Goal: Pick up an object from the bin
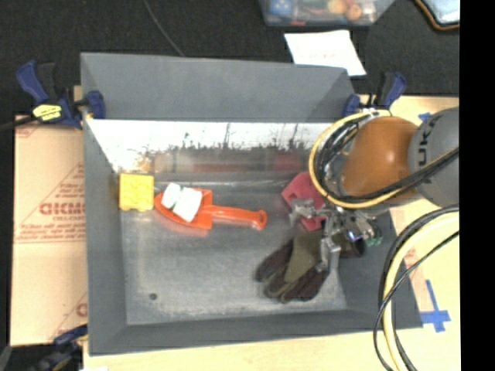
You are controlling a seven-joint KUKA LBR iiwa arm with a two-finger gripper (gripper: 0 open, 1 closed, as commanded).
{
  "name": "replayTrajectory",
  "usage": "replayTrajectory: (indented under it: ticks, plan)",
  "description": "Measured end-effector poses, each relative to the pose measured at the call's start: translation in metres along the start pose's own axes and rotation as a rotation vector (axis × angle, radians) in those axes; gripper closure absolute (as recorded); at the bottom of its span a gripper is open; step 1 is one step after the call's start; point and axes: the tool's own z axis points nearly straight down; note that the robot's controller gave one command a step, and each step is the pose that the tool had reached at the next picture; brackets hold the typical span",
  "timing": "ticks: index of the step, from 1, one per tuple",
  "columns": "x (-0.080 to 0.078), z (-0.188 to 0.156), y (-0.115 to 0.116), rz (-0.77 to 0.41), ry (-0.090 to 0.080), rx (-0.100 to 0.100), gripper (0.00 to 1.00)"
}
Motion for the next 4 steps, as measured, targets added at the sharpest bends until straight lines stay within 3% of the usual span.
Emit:
replayTrajectory:
  ticks: [1,2,3,4]
  plan:
    - [-0.007,-0.001,0.071,-0.035,-0.004,-0.004,0.0]
    - [-0.013,-0.104,0.029,0.004,-0.002,0.003,0.0]
    - [-0.007,-0.039,0.065,-0.012,-0.005,-0.001,0.0]
    - [-0.004,-0.098,0.057,0.003,0.0,0.0,0.0]
